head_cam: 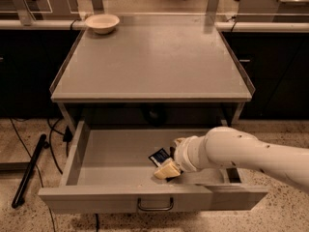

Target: Pick rxbar blueberry from top drawer and place on counter

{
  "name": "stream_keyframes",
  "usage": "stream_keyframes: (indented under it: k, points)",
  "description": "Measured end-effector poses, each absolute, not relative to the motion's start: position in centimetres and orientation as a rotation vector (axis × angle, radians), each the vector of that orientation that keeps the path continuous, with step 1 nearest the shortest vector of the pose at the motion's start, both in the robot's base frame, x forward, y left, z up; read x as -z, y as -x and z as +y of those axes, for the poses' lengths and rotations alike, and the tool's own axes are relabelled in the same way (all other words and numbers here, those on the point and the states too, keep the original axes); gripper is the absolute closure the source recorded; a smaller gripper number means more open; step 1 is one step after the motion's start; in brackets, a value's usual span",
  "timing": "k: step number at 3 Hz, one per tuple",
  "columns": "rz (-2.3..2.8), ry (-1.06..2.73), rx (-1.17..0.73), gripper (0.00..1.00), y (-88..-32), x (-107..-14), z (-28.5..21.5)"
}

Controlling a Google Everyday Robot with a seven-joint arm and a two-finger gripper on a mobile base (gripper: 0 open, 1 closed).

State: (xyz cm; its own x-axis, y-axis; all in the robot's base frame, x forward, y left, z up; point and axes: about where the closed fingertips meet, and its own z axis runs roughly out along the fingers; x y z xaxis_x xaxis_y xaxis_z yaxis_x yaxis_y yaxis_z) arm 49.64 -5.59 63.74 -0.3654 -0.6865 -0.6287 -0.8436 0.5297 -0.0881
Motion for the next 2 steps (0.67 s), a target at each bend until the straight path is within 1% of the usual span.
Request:
stream_keyframes:
  k: [2]
  points:
    - [2.211, 1.23, -0.326, 0.31, -50.0, -60.5, -5.2]
